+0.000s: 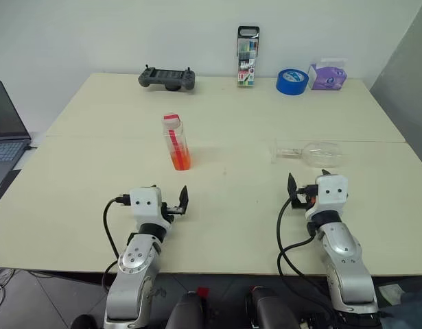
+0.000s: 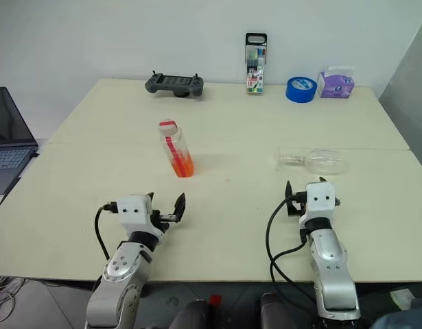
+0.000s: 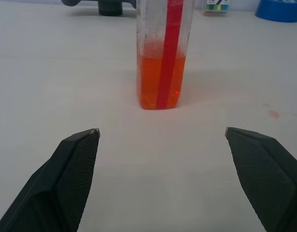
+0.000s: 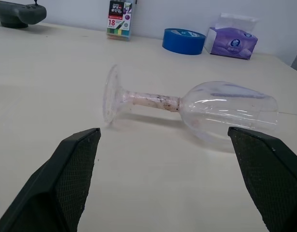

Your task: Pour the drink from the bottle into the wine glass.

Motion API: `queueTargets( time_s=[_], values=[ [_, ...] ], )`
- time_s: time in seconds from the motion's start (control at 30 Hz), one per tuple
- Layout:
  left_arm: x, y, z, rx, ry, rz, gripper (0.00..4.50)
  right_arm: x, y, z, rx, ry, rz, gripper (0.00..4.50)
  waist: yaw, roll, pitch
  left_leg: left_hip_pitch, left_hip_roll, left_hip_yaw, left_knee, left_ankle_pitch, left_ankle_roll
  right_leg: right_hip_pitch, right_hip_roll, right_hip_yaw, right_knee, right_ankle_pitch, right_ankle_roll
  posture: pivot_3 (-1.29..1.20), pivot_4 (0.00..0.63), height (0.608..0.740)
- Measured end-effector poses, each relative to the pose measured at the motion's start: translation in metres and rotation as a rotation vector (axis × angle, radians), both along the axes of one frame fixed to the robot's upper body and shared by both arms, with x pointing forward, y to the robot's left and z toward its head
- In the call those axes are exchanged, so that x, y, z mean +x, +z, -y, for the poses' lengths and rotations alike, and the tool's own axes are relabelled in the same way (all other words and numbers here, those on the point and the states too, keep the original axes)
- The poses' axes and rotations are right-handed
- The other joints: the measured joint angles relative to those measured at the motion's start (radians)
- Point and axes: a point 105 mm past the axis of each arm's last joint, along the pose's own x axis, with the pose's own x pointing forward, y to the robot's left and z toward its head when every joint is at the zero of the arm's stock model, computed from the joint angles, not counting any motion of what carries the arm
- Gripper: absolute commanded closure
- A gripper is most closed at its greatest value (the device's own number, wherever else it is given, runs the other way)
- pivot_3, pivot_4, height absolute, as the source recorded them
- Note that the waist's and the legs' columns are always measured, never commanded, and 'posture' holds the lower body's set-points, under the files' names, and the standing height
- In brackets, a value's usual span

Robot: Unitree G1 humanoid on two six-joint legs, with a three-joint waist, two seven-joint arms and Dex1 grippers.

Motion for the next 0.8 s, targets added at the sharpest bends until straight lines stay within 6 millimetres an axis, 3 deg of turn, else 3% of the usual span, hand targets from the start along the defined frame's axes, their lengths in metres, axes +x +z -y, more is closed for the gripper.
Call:
queueTargets(
  time_s=[0.27,0.37,0.5,0.8],
  values=[
    [-0.003,0.0,-0.002,-0.02,0.004,0.008,0.03,-0.003,0.003,0.0,-0.013,0.017,0.011,0.0,0.0,0.0,0.0,0.0,0.0,0.0,0.0,0.0,0.0,0.0,0.0,0.0,0.0,0.0,0.0,0.0,0.15,0.74],
    [0.005,0.008,0.0,-0.026,0.014,0.033,0.03,0.003,0.014,-0.025,-0.023,0.213,0.014,0.0,0.0,0.0,0.0,0.0,0.0,0.001,0.001,0.0,0.0,0.0,0.001,-0.001,0.0,0.0,0.0,0.0,0.15,0.74],
    [0.023,0.024,0.011,-0.016,0.032,0.075,0.03,0.0,0.049,-0.085,-0.023,0.589,0.041,0.0,-0.001,0.0,0.0,0.0,0.0,-0.001,0.0,0.0,0.0,0.0,0.006,-0.002,0.0,0.0,0.0,0.0,0.15,0.74],
    [0.053,0.05,0.019,-0.04,0.052,0.126,0.03,0.009,0.055,-0.099,-0.021,0.727,-0.025,0.0,0.002,-0.001,0.0,-0.001,-0.001,-0.001,0.001,0.0,0.0,0.0,0.005,-0.002,0.0,0.002,-0.002,0.0,0.15,0.74]
  ],
)
